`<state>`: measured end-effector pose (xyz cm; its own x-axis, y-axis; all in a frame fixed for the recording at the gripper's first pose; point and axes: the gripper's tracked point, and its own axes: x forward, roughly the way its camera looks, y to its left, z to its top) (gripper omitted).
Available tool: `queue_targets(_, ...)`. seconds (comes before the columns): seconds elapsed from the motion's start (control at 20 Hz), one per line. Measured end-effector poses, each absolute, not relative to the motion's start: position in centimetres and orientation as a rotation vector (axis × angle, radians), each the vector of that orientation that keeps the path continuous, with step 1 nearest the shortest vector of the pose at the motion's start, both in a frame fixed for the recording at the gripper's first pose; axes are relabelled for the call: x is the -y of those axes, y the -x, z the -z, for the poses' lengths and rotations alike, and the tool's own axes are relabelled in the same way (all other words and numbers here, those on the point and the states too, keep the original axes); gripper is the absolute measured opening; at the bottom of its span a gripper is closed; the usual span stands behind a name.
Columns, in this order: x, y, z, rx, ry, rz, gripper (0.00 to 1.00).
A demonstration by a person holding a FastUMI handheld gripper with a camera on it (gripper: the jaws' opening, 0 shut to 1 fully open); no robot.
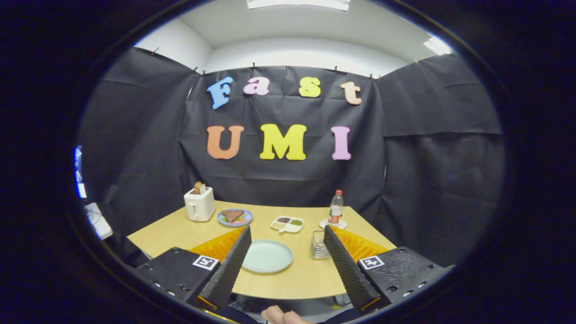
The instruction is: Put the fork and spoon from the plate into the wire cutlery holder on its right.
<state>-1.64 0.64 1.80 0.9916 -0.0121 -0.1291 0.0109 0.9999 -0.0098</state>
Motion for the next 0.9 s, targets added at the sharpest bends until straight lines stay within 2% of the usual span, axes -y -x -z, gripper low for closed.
queue_targets(0.35,-3.6,4.8,0.3,-0.072,0.051,-0.059,0.97)
queue_targets(0.9,-4.9,3.8,2.5,-0.098,0.042,-0.065,0.96)
